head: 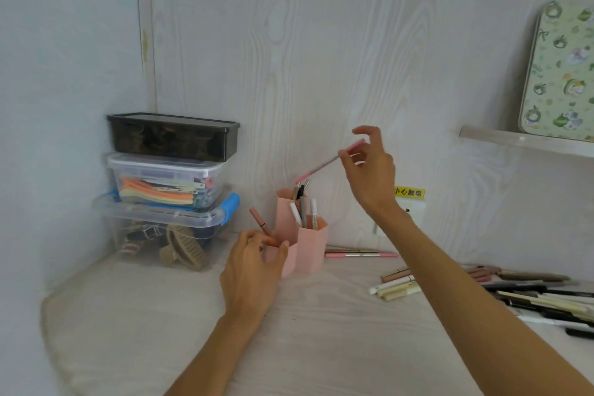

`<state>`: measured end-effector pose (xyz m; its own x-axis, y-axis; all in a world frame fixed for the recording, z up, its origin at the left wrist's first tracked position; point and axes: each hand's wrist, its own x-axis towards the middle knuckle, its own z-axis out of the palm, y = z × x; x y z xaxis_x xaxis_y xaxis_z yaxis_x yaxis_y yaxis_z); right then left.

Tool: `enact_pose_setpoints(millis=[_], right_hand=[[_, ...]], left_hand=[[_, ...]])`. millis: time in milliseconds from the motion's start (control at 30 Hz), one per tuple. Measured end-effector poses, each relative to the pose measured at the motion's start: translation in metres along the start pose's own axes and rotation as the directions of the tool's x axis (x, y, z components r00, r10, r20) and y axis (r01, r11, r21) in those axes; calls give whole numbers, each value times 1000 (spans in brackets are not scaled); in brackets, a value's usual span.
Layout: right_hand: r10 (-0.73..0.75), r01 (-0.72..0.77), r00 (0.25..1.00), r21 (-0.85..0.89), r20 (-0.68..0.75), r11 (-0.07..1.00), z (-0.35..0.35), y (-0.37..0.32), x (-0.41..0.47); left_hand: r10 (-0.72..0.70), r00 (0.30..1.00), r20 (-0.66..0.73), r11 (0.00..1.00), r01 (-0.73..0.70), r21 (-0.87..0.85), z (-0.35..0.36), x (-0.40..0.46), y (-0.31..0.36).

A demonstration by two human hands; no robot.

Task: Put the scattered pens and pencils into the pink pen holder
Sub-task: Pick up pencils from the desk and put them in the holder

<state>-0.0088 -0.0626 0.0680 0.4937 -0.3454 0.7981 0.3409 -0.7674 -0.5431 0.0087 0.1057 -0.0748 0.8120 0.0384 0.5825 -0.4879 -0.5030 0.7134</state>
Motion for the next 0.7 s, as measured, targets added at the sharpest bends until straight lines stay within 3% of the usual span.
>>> enact_pose_setpoints(millis=[133, 200, 267, 300, 400, 467, 500, 567, 633, 700], right_hand=[[-119, 217, 943, -303, 312, 928, 30, 9, 1], [-66, 268, 853, -327, 517, 906, 42, 15, -3], [-36, 239, 794, -258, 607, 936, 45, 19, -8], [-42, 195, 820, -208, 571, 958, 42, 21, -10], [-20, 44, 962, -83, 271, 996, 24, 36, -23], [53, -25, 983, -160, 174, 987, 7, 57, -42], [95, -43, 974, -245, 204, 968, 0, 70, -53], [199, -40, 904, -388, 378, 921, -12, 95, -77], [287, 37, 761, -481, 581, 876, -17, 113, -95], [363, 95, 654, -548, 664, 831, -18, 117, -99]], left_hand=[[6, 1000, -9, 999, -5, 34, -1, 0, 2], [70, 997, -35, 992, -66, 110, -2, 0, 1], [150, 988, -34, 973, -141, 180, -3, -1, 0], [178, 984, -26, 967, -170, 192, -4, 0, 0], [257, 966, 5, 954, -255, 160, -6, -1, 2], [337, 938, 79, 927, -345, 145, -5, -4, 5], [373, 916, 144, 910, -392, 135, -4, -6, 6], [424, 855, 300, 878, -469, 96, 0, -10, 7], [450, 798, 400, 853, -517, 72, 3, -12, 7], [436, 781, 447, 853, -518, 72, 4, -12, 6]])
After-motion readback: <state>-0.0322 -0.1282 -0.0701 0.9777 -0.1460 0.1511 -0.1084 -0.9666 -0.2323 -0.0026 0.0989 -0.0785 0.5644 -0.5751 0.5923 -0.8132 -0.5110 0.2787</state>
